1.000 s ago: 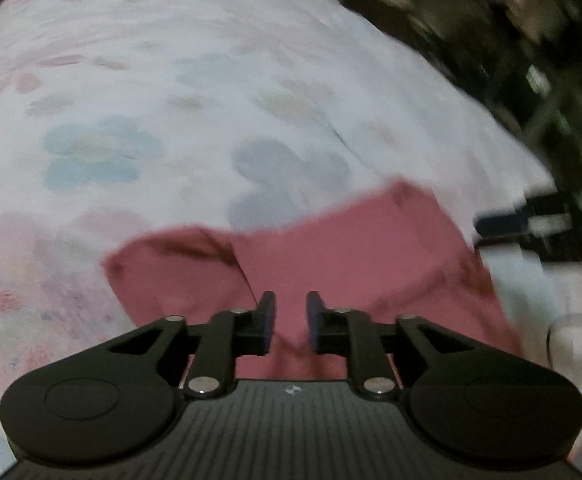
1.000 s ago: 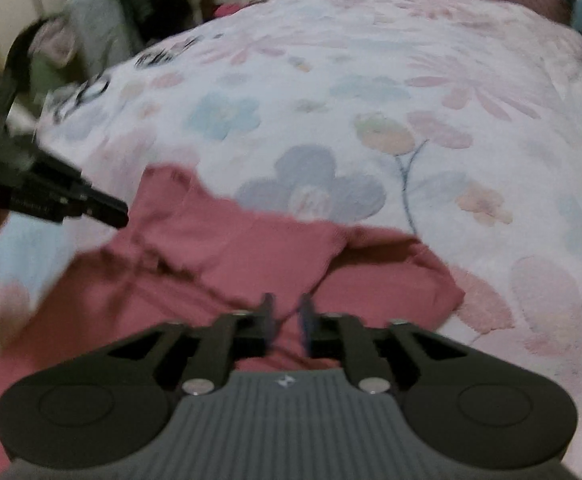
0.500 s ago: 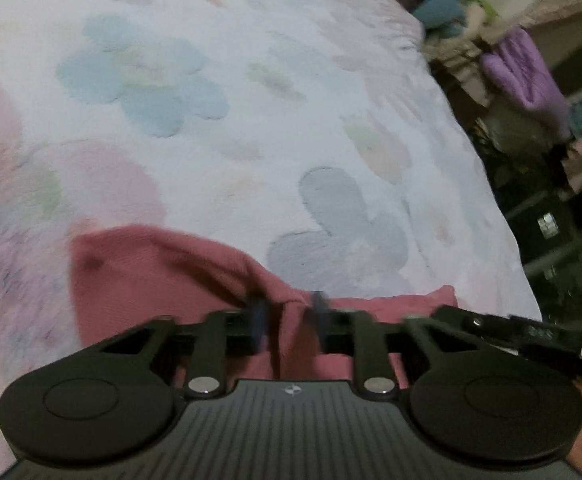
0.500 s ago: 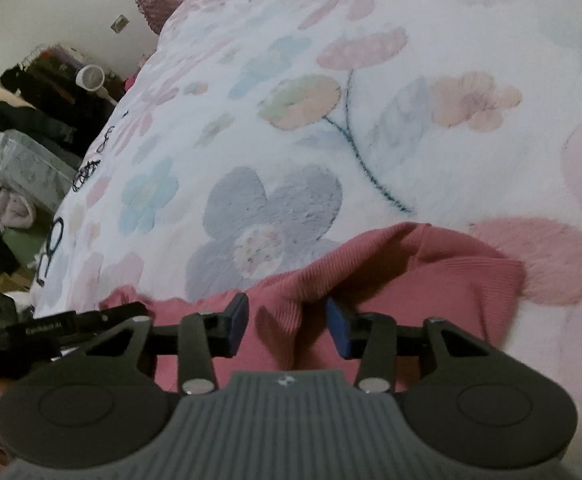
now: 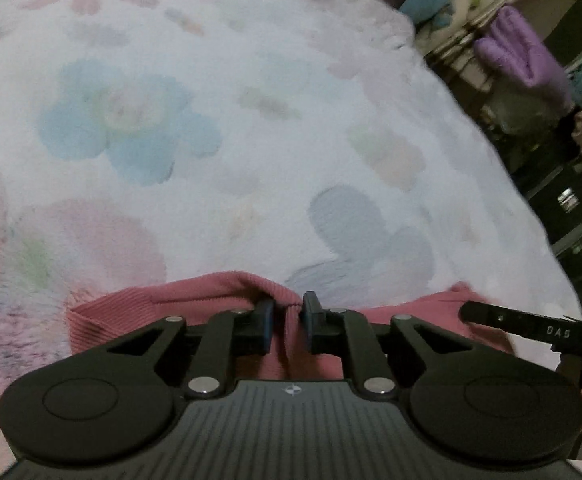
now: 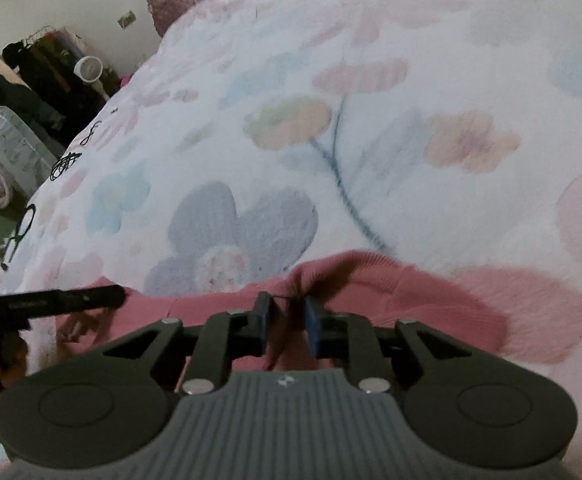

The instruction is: Fold small clothes

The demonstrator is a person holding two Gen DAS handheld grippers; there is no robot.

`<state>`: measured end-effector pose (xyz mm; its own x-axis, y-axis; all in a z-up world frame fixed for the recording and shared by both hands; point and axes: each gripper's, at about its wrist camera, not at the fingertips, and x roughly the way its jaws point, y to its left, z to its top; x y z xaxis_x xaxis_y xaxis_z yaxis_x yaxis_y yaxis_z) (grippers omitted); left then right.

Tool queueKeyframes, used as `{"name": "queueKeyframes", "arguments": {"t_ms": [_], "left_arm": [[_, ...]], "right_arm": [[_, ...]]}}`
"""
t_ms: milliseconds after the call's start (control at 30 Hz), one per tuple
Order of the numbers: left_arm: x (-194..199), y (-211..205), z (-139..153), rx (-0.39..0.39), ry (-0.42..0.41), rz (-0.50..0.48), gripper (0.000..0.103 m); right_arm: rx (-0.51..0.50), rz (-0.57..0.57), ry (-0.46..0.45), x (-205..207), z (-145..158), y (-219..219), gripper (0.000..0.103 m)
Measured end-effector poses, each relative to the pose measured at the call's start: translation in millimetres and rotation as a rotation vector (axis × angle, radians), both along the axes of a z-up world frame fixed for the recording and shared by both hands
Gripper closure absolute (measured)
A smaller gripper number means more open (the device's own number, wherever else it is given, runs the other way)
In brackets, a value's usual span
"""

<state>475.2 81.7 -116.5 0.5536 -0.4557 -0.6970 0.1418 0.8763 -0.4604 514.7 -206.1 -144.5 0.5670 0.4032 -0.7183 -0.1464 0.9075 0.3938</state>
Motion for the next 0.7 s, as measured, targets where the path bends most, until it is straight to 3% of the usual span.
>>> {"name": "queueKeyframes", "arguments": {"t_ms": [100,233,367,567,700], "left_arm": [[-18.3,-3.6,19.4,-0.001,-0.029,-0.048,0.088],[-43.9,-24.2,29.1,0.081,-0.067,-0.148,0.088],[-64.1,-43.4,28.4,0.153,-0.086,-0.214,0.088],[-65.4,-50.5,1.2,0.230,-0.025,-0.224,0.085],[-75.4,-51.1,19.7,0.230,-0.045,-0.213,0.085]], "right_arm": [[-0.059,0.050,-0.067,-21.5,23.8,3.5,0.086],[-0.119,0.129,-0.089,-51.9,37.3,21.9,0.086],[-0.163,0.160,-0.102,-80.7,33.2,38.2,0.086],[-0.230,0.137,-0.085,-104.1,1.4,48.9,0.086],[-0.198,0.089,-0.074,-107.9,11.9,43.7,0.084]]}}
